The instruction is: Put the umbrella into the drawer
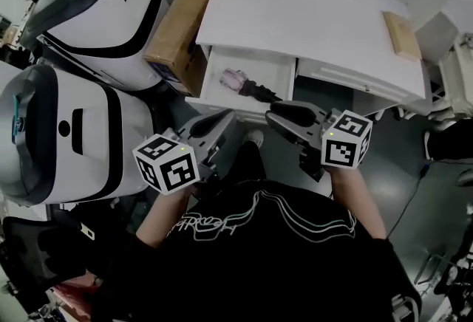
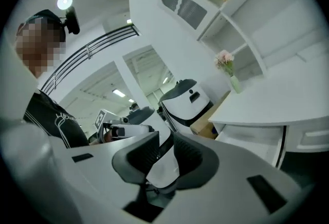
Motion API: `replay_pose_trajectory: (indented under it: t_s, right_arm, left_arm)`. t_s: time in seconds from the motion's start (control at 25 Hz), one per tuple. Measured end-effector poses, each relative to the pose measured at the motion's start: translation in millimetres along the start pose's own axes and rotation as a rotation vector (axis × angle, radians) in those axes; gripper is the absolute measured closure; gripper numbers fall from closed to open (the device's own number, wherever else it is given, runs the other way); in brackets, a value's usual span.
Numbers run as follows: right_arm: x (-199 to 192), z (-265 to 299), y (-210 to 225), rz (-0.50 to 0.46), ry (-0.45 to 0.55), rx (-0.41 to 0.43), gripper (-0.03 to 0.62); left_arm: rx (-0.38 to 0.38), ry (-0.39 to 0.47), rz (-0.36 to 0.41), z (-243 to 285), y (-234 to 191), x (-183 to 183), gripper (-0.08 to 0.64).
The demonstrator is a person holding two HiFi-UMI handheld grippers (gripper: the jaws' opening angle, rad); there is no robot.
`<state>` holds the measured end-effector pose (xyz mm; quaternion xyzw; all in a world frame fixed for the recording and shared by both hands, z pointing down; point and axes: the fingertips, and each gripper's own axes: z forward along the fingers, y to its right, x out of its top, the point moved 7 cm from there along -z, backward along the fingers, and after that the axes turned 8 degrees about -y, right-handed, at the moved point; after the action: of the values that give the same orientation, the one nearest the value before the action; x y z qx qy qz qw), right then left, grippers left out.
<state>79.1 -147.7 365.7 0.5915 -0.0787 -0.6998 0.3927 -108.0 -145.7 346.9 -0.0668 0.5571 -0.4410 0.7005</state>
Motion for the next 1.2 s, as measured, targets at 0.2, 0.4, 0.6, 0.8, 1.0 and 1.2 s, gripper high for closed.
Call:
replay_pose_trajectory:
  t_s: [0.2, 0.4, 0.6, 0.8, 1.0, 1.2]
  right_arm:
    - [-2.6, -16.0, -31.7, -0.105, 0.070, -0.046, 0.535]
    - [-4.0, -27.5, -47.3, -0.120, 0.104, -0.038, 0.538]
    - [-4.7, -29.3, -50.4, -0.158, 0.079, -0.065, 0.545]
    - [-9.2, -30.9, -50.0, -0.190, 0.049, -0.103, 0.545]
    - [-6.7, -40.4, -51.6, -0.196, 0.070, -0.104, 0.545]
    - [-3.3, -44.6, -55.2, -0.191, 0.093, -0.112, 0.545]
  left_arm:
    - [-0.020, 0.033, 0.085, -9.7, 30.8, -2.0, 0.540]
    - [-0.032, 0.049, 0.112, -12.9, 46.2, -4.0, 0.540]
    - [-0.031, 0.040, 0.127, -10.2, 50.9, -3.6, 0.540]
    - [-0.042, 0.030, 0.126, -4.5, 50.7, -2.1, 0.540]
    - [-0.056, 0.022, 0.150, 4.2, 59.6, 4.8, 0.540]
    - [-0.064, 0.005, 0.168, 3.4, 64.2, 6.5, 0.540]
